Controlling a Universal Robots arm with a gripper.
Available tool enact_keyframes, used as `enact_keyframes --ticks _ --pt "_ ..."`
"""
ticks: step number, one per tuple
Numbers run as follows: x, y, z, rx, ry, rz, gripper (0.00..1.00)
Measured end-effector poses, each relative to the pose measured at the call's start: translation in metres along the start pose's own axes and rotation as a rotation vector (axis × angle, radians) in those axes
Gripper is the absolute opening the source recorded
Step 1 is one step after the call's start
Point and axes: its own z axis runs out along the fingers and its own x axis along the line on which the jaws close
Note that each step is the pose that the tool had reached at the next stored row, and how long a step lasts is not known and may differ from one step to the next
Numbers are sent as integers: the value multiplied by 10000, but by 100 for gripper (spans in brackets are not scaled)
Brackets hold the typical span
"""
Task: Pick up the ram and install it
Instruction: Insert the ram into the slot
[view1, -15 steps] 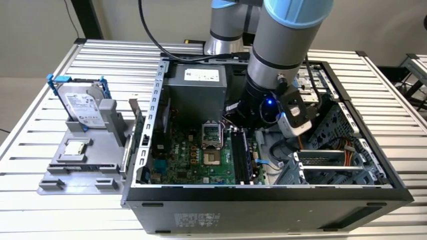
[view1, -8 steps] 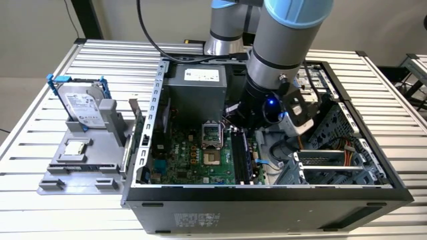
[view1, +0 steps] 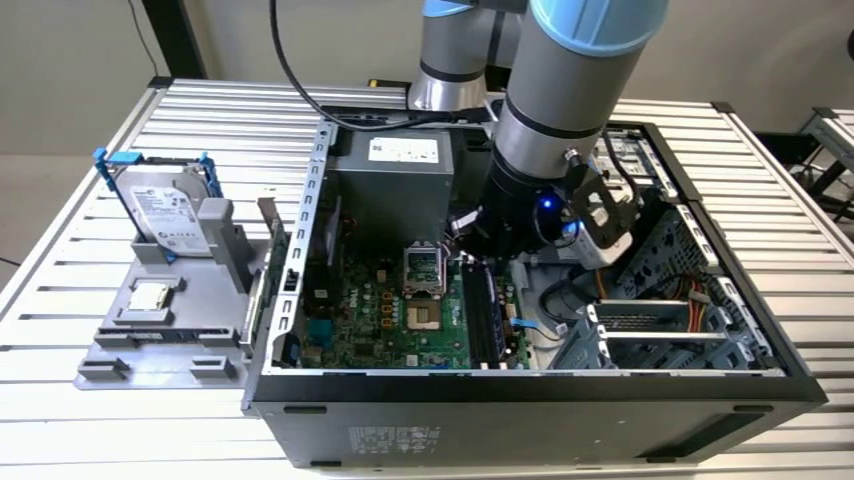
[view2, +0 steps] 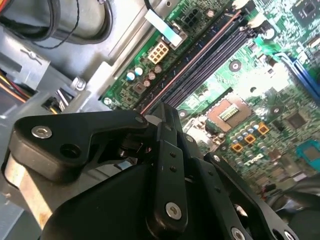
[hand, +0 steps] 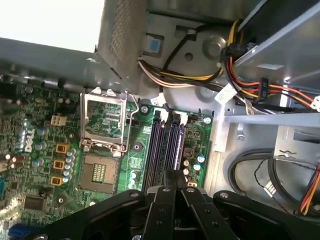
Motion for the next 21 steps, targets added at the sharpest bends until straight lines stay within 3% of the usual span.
enact_keyframes --ticks 15,21 --pt "0 1 -13 13 160 -2254 0" --pt "-1 1 -16 22 142 -3232 0"
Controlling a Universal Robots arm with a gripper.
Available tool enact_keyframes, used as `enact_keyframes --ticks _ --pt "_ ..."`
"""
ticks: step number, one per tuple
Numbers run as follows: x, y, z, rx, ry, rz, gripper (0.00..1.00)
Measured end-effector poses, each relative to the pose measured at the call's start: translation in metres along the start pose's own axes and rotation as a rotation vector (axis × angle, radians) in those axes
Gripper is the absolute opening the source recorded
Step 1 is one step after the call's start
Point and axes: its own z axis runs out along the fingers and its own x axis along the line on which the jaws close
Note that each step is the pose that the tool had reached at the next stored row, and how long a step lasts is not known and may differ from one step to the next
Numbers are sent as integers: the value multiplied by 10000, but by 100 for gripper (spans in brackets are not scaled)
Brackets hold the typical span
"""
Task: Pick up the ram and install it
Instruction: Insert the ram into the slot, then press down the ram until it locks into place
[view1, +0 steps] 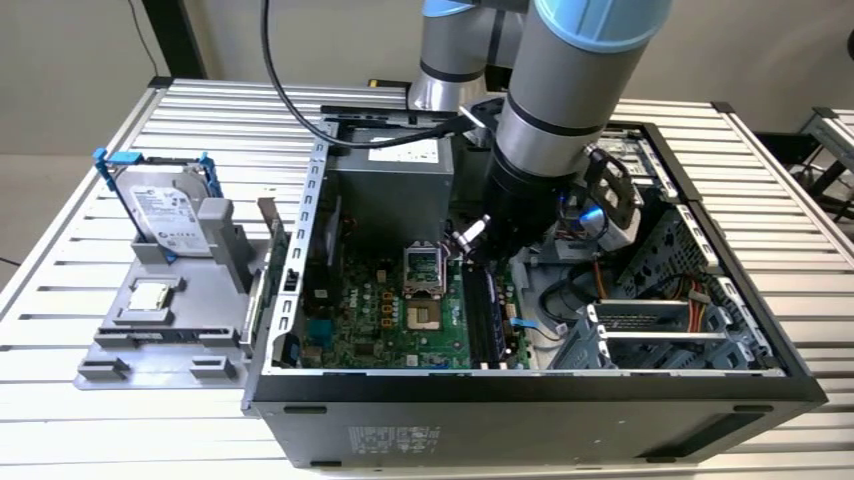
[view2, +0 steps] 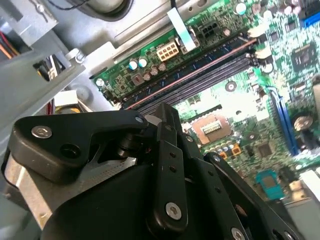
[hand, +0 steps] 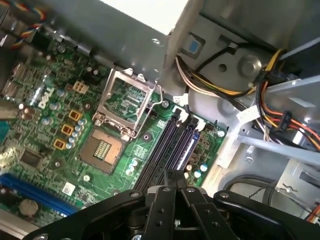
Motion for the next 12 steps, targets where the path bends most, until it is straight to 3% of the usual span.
enact_keyframes --ticks 5,12 --pt "0 0 0 48 -77 -799 0" --pt "0 0 0 147 -244 -1832 0"
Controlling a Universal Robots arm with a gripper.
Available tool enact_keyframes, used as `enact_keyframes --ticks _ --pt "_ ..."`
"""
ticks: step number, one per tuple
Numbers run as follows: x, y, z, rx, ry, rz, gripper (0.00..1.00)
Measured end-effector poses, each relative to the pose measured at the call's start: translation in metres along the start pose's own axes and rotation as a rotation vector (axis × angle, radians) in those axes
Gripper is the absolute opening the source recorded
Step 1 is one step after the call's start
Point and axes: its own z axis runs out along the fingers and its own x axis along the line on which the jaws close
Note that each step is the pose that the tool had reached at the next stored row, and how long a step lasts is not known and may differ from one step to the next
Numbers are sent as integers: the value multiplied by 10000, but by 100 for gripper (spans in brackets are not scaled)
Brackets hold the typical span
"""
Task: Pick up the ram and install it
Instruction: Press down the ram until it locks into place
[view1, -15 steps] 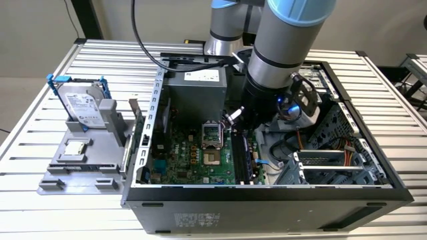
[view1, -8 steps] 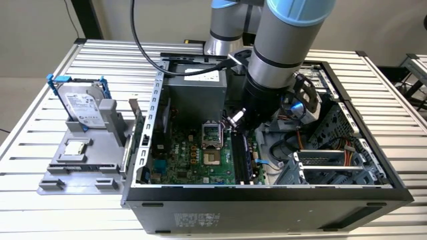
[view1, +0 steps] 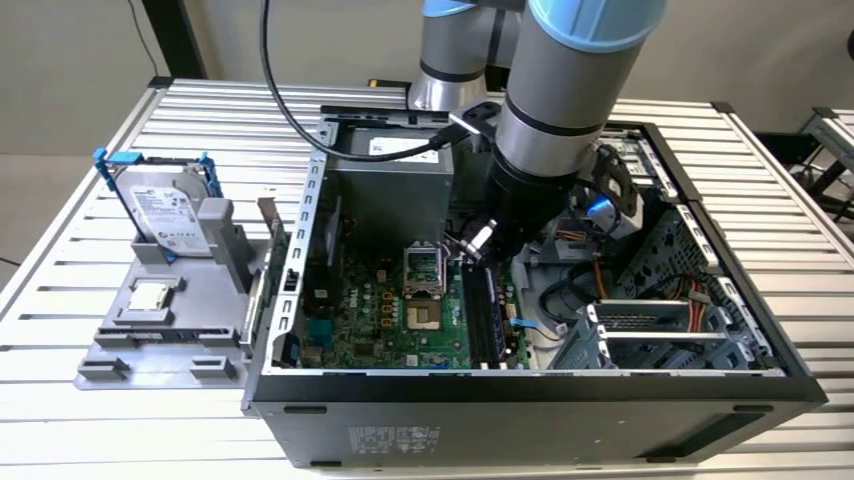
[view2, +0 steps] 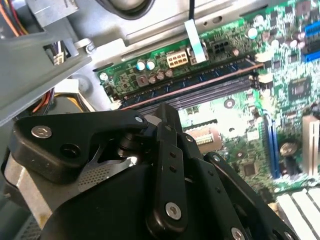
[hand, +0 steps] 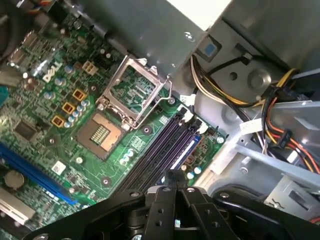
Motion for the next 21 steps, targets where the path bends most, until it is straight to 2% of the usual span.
enact_keyframes --ticks 2,4,10,16,21 --pt "0 0 0 17 -32 -296 0" --pt "0 0 0 17 -39 -569 0" --pt "-6 -4 0 -37 -9 -1411 0" --pt "-22 -18 0 -80 16 -2071 0" --pt "-21 -19 5 -133 49 -2917 0"
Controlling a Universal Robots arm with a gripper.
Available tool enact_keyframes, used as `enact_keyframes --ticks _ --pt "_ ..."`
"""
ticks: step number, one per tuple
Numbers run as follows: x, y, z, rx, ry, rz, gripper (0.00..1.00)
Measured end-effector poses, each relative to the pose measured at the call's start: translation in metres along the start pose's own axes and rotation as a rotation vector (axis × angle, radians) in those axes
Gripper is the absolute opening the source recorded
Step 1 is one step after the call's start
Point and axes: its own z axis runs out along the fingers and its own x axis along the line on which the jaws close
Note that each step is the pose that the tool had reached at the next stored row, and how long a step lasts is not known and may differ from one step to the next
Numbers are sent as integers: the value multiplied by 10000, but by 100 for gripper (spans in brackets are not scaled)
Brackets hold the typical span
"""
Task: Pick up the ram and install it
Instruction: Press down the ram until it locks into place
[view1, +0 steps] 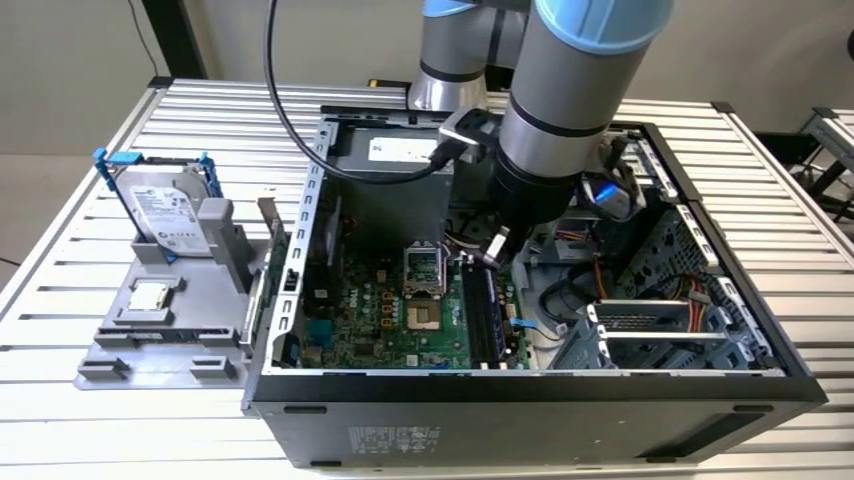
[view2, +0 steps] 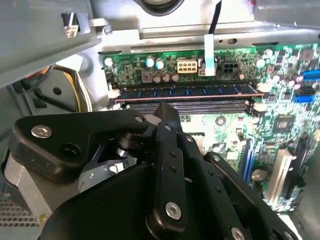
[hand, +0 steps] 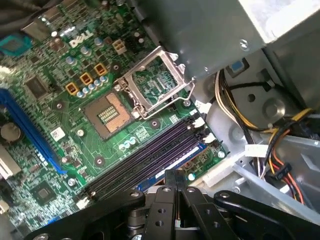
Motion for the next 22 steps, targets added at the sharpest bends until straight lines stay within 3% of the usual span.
enact_keyframes --ticks 15,22 --pt "2 -2 11 -112 47 -2532 0" --pt "3 -3 23 -85 31 -3761 0"
